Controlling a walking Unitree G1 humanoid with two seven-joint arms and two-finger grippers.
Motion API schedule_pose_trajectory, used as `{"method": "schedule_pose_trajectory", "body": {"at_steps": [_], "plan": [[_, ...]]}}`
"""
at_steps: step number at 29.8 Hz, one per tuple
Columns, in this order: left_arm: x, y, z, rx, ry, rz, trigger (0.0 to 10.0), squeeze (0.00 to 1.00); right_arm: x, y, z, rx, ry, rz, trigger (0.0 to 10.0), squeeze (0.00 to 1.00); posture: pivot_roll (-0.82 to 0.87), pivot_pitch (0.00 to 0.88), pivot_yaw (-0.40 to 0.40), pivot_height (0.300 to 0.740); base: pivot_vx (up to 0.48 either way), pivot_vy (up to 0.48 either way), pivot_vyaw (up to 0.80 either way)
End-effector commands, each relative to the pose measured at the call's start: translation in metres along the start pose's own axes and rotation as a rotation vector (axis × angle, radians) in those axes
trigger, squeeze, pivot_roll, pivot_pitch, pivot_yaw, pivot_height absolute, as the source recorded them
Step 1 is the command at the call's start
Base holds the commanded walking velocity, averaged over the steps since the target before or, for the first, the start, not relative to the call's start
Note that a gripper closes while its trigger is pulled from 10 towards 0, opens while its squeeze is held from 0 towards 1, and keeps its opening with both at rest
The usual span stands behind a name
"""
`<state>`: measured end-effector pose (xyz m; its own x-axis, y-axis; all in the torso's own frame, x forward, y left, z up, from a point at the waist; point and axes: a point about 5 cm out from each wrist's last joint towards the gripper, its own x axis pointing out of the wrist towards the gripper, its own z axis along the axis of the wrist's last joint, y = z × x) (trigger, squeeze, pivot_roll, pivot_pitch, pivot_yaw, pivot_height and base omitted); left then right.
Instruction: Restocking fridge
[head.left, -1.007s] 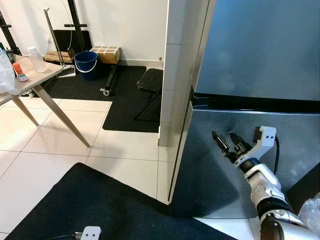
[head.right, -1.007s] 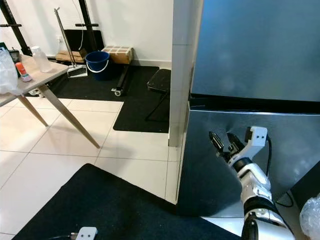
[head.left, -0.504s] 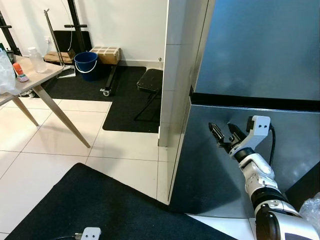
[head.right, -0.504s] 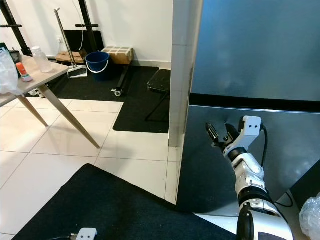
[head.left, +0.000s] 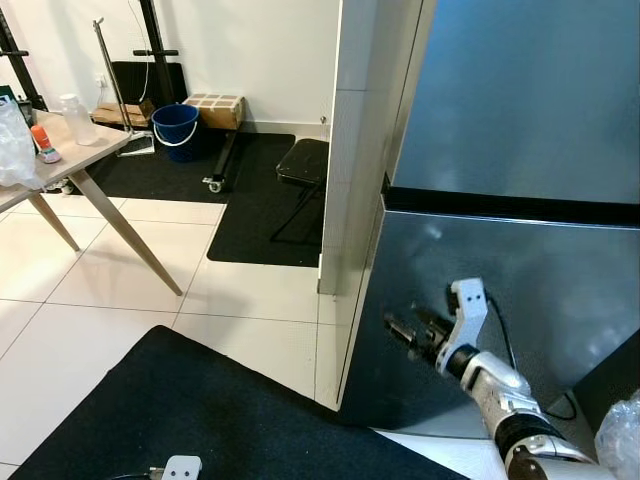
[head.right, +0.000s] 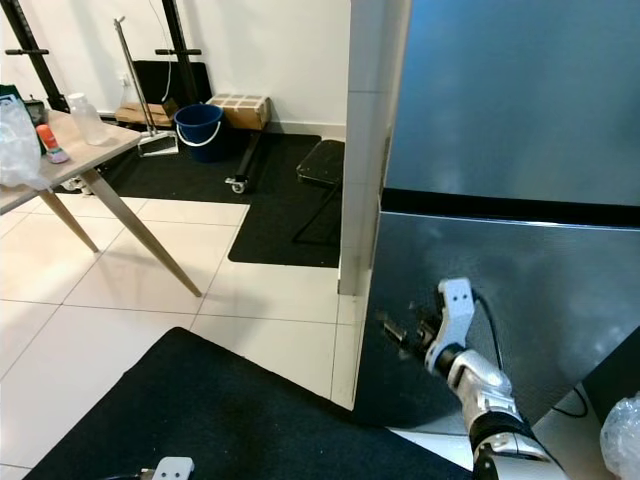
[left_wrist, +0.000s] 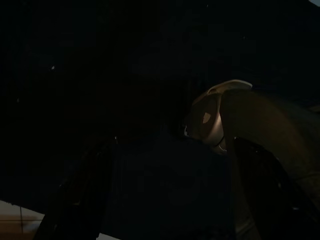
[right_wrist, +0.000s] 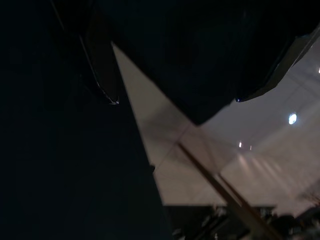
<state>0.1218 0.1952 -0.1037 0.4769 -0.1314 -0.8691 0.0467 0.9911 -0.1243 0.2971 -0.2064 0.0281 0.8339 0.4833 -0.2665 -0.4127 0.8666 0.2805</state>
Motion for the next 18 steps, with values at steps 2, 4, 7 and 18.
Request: {"method": "schedule_pose_trajectory", "body": {"at_steps": [2, 4, 7, 18], "plan": [[0.0, -0.002, -0.004, 0.012, 0.018, -0.002, 10.0, 0.0, -0.014, 0.004, -0.043, 0.082, 0.159, -0.025, 10.0, 0.0, 0.07, 0.0, -0.017, 0.74, 0.0, 0.0, 0.0], [0.0, -0.002, -0.003, 0.017, 0.017, -0.002, 10.0, 0.0, -0.033, 0.006, -0.079, 0.122, 0.302, -0.118, 10.0, 0.0, 0.07, 0.0, -0.019, 0.74, 0.0, 0.0, 0.0], [0.0, -0.002, -0.002, 0.017, 0.016, -0.001, 10.0, 0.0, -0.043, 0.005, -0.095, 0.121, 0.38, -0.19, 10.0, 0.0, 0.07, 0.0, -0.019, 0.74, 0.0, 0.0, 0.0], [-0.001, 0.001, -0.007, 0.035, 0.032, 0.012, 10.0, 0.0, -0.121, 0.009, -0.171, 0.198, 0.673, -0.568, 10.0, 0.0, 0.09, 0.0, -0.017, 0.74, 0.0, 0.0, 0.0]]}}
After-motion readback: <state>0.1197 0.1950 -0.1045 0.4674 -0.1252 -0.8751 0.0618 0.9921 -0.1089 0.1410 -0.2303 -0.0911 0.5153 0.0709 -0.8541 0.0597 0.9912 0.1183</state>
